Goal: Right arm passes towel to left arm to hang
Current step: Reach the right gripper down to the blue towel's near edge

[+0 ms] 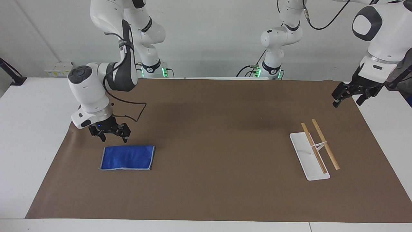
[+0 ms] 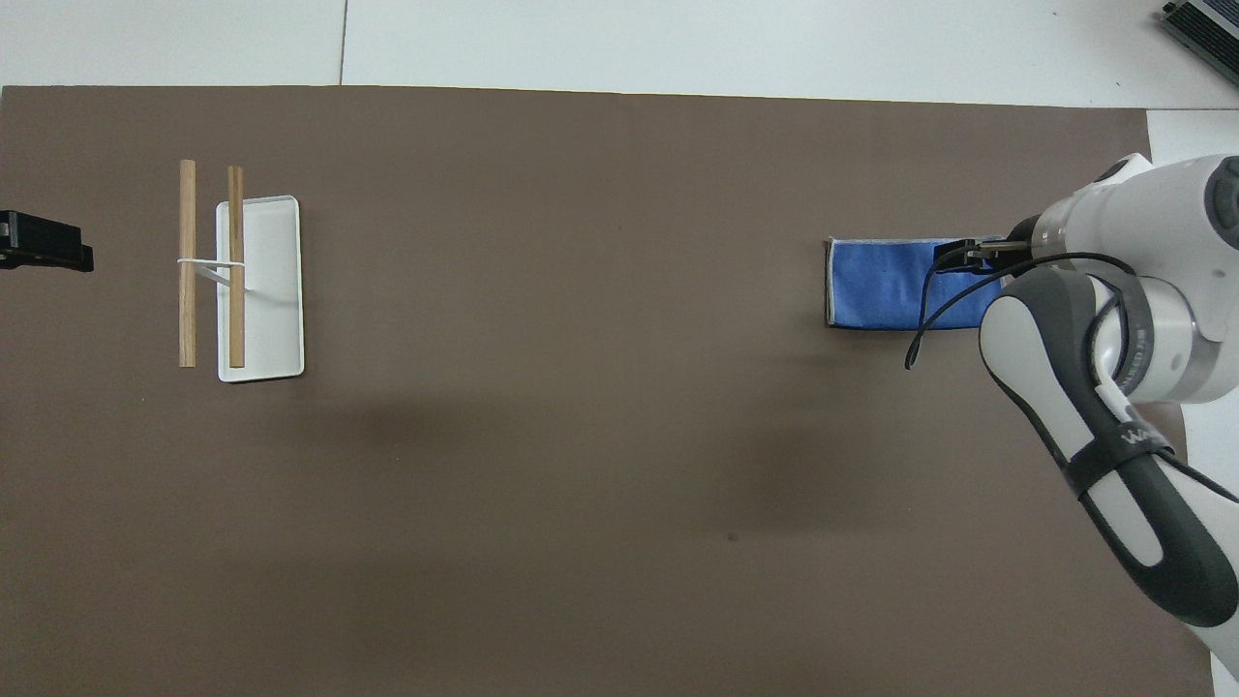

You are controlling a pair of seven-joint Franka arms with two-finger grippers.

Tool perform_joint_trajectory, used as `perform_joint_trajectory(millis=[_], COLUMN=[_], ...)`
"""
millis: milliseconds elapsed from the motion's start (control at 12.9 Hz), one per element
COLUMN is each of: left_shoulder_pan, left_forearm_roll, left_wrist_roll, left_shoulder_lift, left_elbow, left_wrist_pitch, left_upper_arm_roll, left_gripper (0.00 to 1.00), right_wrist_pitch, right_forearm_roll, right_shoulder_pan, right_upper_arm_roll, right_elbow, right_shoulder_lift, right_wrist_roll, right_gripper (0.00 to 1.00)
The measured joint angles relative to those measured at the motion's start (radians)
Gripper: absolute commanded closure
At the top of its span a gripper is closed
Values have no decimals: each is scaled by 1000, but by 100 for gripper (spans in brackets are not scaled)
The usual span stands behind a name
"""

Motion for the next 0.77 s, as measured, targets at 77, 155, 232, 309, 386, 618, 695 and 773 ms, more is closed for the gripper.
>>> perform_joint_trajectory(millis=[77,155,232,309,386,618,695,773], left_shoulder_pan=[0,0,0,0,0,0,0,0], left_forearm_roll=[0,0,0,0,0,0,0,0], left_wrist_roll=[0,0,0,0,0,0,0,0], left_shoulder_lift=[0,0,0,0,0,0,0,0], left_elbow=[0,0,0,0,0,0,0,0], left_wrist_pitch=[0,0,0,0,0,0,0,0], left_upper_arm_roll=[0,0,0,0,0,0,0,0], left_gripper=[0,0,0,0,0,0,0,0], right_wrist_pitch=[28,45,65,83,94,213,233,236], right_forearm_roll=[0,0,0,0,0,0,0,0], right_shoulder_pan=[1,1,1,1,2,21,30,32], right_upper_arm_roll=[1,1,1,1,2,9,8,8], right_elbow=[-8,-14,-20,-25,-27,-36,-37,-37], right_shoulder_lift=[18,35,55,80,105,181,188,187], right_wrist_roll=[0,0,0,0,0,0,0,0], right_gripper=[0,0,0,0,0,0,0,15])
